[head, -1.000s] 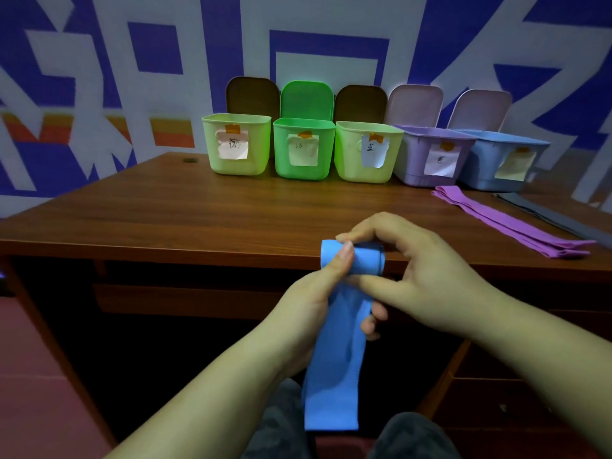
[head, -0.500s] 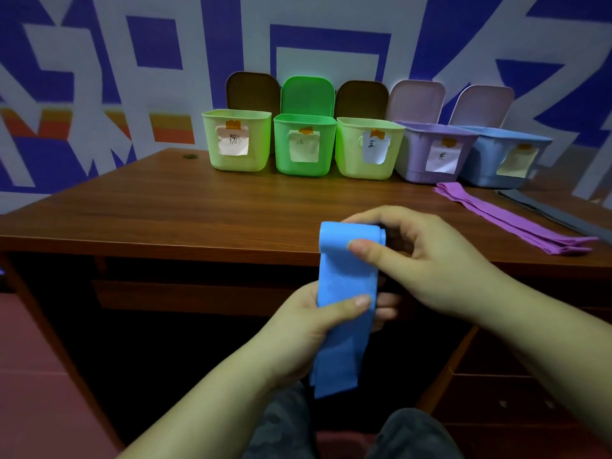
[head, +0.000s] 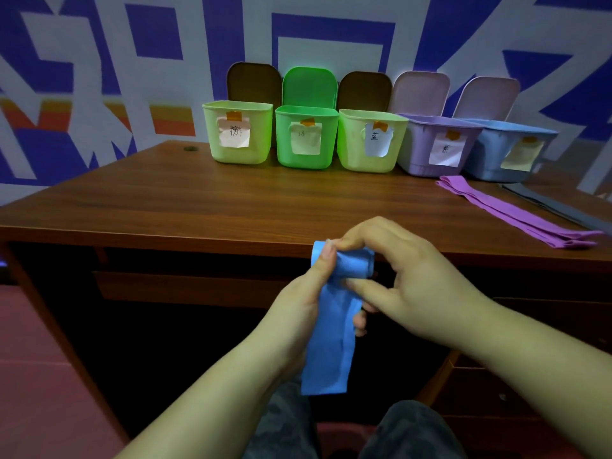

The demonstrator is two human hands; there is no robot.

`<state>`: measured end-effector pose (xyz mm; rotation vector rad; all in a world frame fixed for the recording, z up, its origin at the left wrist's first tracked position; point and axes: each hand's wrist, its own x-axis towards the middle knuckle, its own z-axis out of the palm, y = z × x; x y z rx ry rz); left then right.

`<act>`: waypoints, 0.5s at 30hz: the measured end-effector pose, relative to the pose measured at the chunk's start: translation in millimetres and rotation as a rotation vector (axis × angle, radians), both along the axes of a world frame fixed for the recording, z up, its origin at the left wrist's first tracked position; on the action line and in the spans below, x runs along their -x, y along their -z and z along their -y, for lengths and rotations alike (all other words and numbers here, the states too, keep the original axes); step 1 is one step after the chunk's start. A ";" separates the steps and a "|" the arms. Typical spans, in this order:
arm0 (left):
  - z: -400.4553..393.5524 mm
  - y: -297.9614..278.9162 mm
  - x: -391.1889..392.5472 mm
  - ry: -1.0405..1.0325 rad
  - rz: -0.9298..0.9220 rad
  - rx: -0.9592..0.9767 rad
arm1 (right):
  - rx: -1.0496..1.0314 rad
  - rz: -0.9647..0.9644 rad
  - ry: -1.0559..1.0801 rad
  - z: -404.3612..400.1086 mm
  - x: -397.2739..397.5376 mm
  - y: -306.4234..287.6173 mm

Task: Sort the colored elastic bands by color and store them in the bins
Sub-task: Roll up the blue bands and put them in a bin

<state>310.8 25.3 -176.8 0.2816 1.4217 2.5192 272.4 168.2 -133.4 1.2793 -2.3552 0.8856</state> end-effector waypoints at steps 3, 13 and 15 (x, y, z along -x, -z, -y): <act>3.3 3.5 -0.3 -0.114 -0.033 0.151 | 0.173 0.382 -0.090 0.3 -1.6 -8.4; 20.8 8.5 -8.3 0.075 -0.068 0.073 | 0.097 0.327 -0.028 3.3 -5.6 -15.0; 18.2 10.7 -11.9 0.015 -0.032 0.150 | 0.117 0.255 0.006 2.1 -2.0 -17.7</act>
